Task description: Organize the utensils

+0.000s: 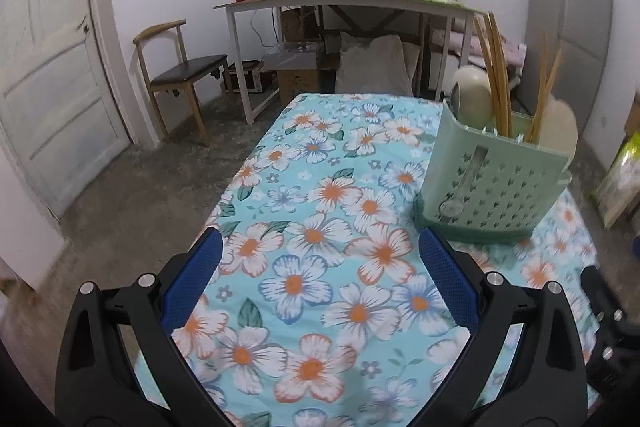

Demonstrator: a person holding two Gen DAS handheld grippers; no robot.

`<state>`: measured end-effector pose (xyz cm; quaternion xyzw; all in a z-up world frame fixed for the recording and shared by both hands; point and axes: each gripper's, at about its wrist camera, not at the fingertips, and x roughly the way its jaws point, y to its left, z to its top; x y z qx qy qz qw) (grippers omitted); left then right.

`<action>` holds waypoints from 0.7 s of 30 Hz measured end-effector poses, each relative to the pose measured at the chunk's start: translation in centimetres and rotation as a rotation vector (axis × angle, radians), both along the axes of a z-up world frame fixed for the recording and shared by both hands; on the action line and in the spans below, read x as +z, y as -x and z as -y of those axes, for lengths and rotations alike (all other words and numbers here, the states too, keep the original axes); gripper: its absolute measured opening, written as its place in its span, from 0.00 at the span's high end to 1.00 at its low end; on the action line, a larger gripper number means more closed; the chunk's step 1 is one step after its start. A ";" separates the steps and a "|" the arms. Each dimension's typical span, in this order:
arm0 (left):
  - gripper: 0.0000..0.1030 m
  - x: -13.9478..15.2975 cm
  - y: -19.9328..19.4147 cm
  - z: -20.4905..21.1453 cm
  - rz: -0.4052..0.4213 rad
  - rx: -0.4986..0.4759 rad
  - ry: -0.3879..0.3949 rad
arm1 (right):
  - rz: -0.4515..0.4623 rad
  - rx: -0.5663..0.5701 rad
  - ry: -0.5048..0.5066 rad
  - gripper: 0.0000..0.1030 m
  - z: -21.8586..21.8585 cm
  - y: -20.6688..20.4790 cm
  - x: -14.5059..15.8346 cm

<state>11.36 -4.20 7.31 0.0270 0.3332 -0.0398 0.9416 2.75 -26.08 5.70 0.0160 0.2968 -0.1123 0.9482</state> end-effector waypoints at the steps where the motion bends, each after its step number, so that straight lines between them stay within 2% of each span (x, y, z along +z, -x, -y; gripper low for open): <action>1: 0.08 0.0 0.0 0.0 -0.001 0.010 0.006 | 0.000 -0.001 -0.004 0.06 0.0 0.0 0.1; 6: 0.08 -0.4 0.0 0.6 -0.006 0.022 -0.011 | -0.009 -0.007 -0.040 0.06 0.5 -0.2 0.2; 12: 0.08 -0.5 0.0 0.6 -0.020 0.047 -0.023 | -0.040 -0.033 -0.037 0.06 1.2 -0.7 0.1; 21: 0.08 0.3 -0.3 -0.1 -0.012 0.070 -0.027 | -0.063 -0.117 -0.038 0.06 1.7 -0.8 0.9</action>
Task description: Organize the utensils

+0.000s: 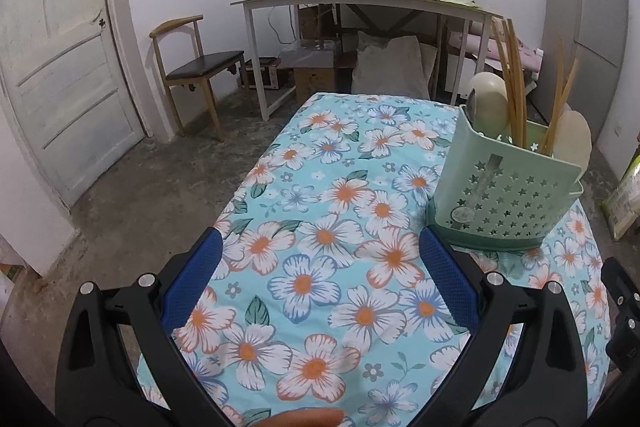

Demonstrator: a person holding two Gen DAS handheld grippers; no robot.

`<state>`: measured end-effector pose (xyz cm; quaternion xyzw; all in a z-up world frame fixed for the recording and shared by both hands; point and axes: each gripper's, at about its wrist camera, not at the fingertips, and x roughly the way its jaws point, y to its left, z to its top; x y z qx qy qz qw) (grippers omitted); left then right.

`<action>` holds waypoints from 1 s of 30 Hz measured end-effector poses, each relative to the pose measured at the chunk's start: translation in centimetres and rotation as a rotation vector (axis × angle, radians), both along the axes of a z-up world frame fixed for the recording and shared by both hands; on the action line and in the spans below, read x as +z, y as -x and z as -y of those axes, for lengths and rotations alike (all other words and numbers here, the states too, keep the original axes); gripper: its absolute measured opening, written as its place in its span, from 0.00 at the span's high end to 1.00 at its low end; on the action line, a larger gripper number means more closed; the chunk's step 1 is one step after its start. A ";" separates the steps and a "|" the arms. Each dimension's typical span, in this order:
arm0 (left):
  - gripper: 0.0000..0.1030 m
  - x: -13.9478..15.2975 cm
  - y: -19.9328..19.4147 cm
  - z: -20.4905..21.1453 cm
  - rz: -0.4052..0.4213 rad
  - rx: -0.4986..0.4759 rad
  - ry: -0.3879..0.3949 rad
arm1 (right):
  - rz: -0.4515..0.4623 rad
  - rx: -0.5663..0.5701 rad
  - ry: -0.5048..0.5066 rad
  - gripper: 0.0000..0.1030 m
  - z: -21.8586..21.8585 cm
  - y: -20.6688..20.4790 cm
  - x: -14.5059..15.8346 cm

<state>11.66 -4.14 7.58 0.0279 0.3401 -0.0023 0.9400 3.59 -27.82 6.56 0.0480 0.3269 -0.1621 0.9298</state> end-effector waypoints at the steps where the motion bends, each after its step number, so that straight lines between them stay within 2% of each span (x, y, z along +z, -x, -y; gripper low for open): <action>1: 0.08 0.0 -0.1 -0.2 -0.004 0.007 0.005 | -0.006 -0.005 0.009 0.06 0.1 -0.1 0.0; 7: 0.08 -0.4 -0.4 -0.8 -0.031 0.028 0.020 | -0.027 -0.047 0.030 0.06 0.2 -0.1 -0.1; 16: 0.08 -0.6 -0.8 0.0 -0.037 0.009 -0.020 | -0.042 -0.094 0.046 0.06 1.4 -0.1 -0.1; 30: 0.08 -0.9 -0.8 1.3 -0.054 -0.066 -0.057 | -0.051 -0.109 0.048 0.06 1.9 -0.2 -0.3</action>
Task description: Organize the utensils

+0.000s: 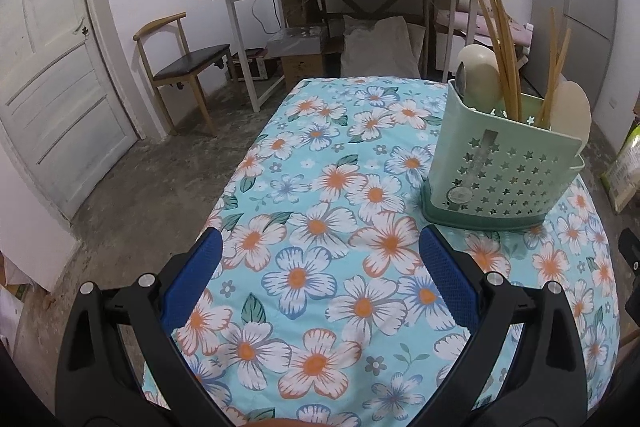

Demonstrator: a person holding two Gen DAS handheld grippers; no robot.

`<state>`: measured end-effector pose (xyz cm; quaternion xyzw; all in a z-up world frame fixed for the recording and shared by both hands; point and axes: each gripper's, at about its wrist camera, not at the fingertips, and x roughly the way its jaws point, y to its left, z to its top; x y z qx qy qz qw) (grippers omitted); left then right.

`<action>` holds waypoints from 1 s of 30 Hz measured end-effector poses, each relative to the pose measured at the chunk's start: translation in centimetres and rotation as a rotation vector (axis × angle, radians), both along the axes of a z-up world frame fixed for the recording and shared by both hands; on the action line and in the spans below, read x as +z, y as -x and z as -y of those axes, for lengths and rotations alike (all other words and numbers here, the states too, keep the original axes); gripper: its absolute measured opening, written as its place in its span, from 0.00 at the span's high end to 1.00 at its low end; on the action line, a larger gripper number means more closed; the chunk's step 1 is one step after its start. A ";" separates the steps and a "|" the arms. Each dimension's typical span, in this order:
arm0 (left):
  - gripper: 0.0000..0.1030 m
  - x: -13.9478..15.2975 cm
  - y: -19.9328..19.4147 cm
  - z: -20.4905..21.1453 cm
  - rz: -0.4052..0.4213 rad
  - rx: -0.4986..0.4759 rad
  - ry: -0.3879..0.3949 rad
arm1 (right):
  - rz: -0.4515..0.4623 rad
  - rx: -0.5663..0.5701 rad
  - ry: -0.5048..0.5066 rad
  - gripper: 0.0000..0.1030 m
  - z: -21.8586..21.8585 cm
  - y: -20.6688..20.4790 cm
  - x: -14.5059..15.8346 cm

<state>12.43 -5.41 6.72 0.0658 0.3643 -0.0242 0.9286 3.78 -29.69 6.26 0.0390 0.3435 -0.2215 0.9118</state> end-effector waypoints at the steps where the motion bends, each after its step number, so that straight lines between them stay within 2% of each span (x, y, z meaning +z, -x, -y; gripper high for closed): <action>1: 0.08 0.0 0.0 0.0 -0.002 -0.002 0.000 | 0.000 0.003 0.001 0.06 -0.1 0.0 0.0; 30: 0.08 0.0 -0.1 0.0 -0.006 -0.006 0.006 | -0.006 0.028 0.011 0.06 -1.0 -0.2 0.3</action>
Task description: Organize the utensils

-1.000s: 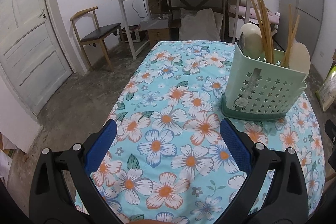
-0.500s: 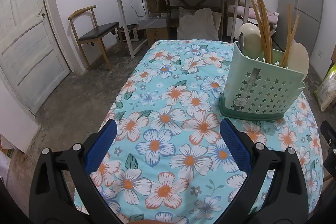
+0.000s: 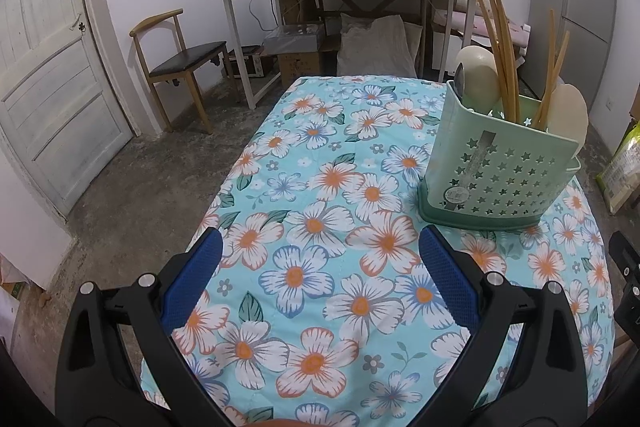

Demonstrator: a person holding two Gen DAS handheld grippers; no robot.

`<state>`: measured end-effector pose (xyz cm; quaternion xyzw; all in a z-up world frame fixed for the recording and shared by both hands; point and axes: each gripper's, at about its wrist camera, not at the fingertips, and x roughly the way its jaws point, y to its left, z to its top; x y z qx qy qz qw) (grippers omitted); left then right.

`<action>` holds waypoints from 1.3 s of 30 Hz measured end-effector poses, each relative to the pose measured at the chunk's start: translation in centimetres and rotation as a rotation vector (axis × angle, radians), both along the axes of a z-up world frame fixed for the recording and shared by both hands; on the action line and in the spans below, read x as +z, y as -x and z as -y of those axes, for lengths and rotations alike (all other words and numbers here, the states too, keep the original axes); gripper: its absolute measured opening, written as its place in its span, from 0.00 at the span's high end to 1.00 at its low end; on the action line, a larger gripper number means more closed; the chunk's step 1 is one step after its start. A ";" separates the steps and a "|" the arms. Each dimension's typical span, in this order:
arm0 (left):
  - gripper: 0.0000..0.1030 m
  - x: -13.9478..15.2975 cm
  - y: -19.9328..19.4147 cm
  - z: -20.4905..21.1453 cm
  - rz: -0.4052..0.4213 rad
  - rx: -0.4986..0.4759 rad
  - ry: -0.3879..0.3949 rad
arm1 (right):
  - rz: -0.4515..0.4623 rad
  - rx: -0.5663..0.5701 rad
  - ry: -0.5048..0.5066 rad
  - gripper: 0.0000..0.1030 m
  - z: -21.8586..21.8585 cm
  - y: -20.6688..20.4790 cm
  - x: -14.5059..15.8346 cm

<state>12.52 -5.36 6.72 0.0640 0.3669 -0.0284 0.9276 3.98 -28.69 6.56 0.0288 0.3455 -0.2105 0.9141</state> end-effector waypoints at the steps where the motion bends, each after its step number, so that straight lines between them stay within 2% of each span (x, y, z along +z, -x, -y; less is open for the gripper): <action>1: 0.08 0.0 0.0 0.0 0.000 0.000 0.000 | 0.001 0.000 0.002 0.06 0.0 0.0 0.0; 39: 0.08 0.1 0.0 0.1 -0.002 0.003 0.003 | 0.006 0.004 -0.001 0.06 -0.4 0.0 0.3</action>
